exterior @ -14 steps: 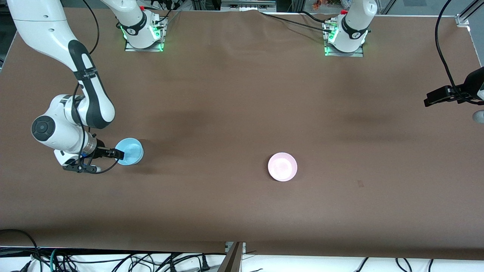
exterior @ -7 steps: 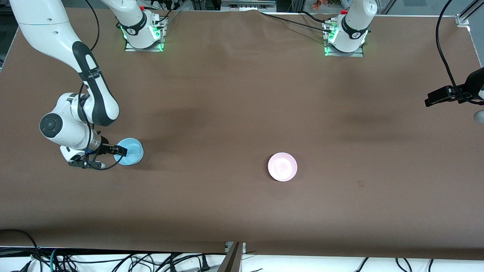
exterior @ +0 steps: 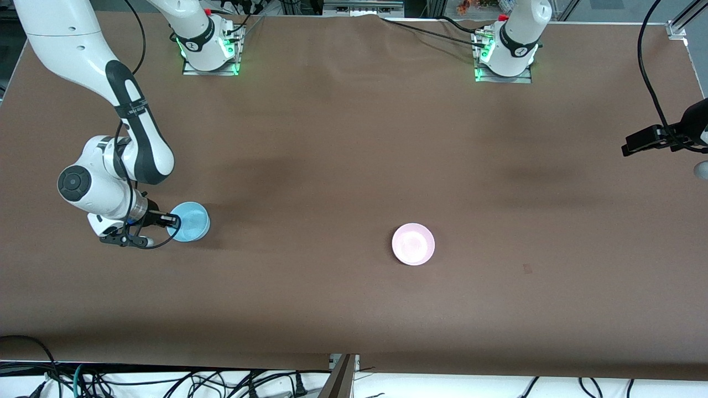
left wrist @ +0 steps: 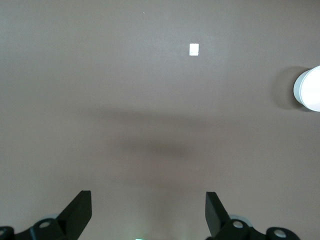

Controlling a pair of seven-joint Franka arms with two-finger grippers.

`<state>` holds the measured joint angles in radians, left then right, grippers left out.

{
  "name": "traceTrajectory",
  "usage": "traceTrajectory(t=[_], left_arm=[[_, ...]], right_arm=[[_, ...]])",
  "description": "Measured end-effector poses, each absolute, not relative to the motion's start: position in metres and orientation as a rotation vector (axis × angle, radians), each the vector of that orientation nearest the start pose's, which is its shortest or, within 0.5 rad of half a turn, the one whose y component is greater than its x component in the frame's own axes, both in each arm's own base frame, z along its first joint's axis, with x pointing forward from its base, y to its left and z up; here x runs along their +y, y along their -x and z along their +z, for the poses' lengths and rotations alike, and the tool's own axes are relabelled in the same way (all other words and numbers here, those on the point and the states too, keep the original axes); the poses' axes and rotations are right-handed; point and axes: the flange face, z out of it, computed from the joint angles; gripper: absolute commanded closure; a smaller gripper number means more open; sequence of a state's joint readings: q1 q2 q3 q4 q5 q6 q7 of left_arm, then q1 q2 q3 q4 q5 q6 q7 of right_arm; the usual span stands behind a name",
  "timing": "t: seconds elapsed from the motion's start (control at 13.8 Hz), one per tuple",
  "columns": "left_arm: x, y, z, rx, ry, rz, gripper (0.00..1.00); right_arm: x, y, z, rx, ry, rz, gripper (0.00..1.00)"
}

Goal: Stack pink and blue bowls on white bowl
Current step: 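Grasp the light blue bowl rim with the right gripper and lift, then carry the blue bowl over the pink bowl with the right gripper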

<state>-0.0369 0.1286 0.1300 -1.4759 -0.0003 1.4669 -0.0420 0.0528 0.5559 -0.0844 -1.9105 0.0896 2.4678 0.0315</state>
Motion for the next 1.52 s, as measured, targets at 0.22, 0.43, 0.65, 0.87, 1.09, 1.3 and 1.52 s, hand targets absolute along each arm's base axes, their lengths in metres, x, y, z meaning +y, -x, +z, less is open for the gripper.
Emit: traceTrajectory(t=[0.22, 0.43, 0.65, 0.87, 1.09, 1.3, 1.52], left_arm=[[0.049, -0.579, 0.588, -0.209, 3.114, 0.214, 0.00], [0.049, -0.579, 0.588, -0.210, 3.114, 0.215, 0.00], [0.049, -0.579, 0.588, -0.210, 3.114, 0.214, 0.00], [0.049, -0.579, 0.588, -0.210, 3.114, 0.214, 0.00], [0.049, -0.579, 0.588, -0.210, 3.114, 0.214, 0.00], [0.049, -0.580, 0.588, -0.210, 3.114, 0.214, 0.00], [0.049, -0.580, 0.588, -0.210, 3.114, 0.214, 0.00]], right_arm=[[-0.016, -0.631, 0.212, 0.257, 3.112, -0.026, 1.00], [-0.013, -0.636, 0.233, 0.257, 3.105, -0.061, 1.00], [0.010, -0.654, 0.278, 0.250, 3.080, 0.005, 1.00], [0.053, -0.671, 0.340, 0.299, 3.043, 0.051, 1.00], [0.124, -0.671, 0.364, 0.377, 3.030, 0.031, 1.00], [0.227, -0.652, 0.364, 0.477, 3.095, -0.021, 1.00], [0.336, -0.628, 0.362, 0.664, 3.051, -0.078, 1.00]])
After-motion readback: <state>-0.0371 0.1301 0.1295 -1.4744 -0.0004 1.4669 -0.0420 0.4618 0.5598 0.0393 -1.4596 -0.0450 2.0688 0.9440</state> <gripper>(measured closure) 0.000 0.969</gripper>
